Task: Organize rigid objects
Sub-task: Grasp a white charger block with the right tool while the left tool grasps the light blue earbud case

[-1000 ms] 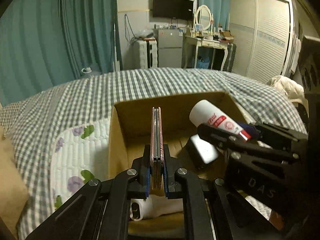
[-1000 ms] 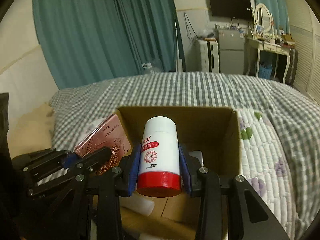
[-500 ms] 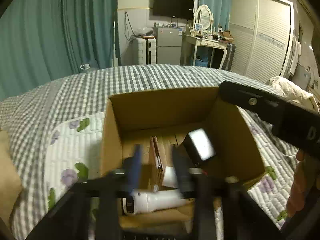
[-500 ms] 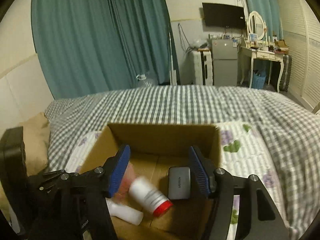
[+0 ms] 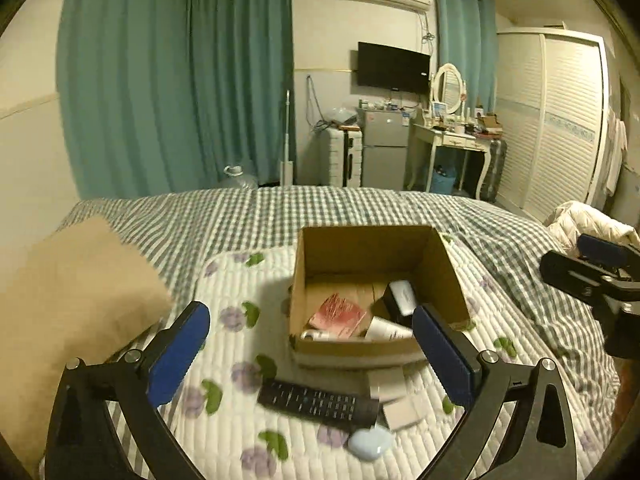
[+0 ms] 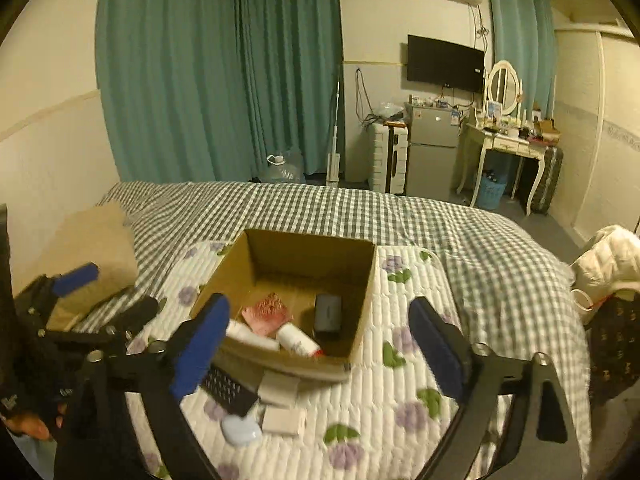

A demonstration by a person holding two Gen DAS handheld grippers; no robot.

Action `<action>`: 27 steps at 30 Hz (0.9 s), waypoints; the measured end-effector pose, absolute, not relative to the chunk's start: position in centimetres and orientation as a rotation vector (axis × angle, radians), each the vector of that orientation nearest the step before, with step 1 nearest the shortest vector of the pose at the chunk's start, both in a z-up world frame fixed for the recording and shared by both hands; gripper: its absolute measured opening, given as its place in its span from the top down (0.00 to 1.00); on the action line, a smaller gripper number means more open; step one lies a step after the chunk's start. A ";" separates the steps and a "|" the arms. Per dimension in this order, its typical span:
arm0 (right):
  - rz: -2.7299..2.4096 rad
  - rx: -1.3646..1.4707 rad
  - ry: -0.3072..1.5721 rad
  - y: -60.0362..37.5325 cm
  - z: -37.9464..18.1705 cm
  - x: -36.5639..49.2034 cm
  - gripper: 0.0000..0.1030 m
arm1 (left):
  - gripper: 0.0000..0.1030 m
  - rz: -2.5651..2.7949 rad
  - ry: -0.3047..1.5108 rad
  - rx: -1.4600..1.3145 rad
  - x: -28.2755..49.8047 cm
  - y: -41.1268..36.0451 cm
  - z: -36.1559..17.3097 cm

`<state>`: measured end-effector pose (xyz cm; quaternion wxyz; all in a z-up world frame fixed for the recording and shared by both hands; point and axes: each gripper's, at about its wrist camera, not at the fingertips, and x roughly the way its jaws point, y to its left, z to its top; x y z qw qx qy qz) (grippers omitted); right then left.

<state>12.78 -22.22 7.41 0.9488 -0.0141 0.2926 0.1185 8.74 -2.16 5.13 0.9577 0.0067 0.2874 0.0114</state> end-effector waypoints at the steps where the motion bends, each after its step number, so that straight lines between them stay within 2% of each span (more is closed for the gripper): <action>1: 0.242 -0.030 0.595 -22.3 7.5 11.8 0.03 | 0.00 0.036 0.584 0.010 7.9 -2.0 4.9; 2: 0.244 -0.032 0.596 -22.3 7.5 11.3 0.00 | 0.00 0.044 0.586 0.007 7.5 -1.8 4.5; 8: 0.251 -0.057 0.641 -22.2 4.9 9.1 0.00 | 0.00 0.081 0.644 -0.021 5.5 -1.3 0.0; 21: 0.280 -0.115 0.908 -19.9 -10.1 13.1 0.00 | 0.00 0.160 0.810 -0.041 6.6 -0.8 -11.5; 25: 0.315 -0.146 0.993 -18.7 -13.8 15.1 0.08 | 0.00 0.186 0.850 -0.055 7.3 -0.3 -13.5; 27: 0.339 -0.139 1.019 -18.1 -14.9 16.0 0.14 | 0.00 0.192 0.863 -0.066 7.7 0.0 -13.9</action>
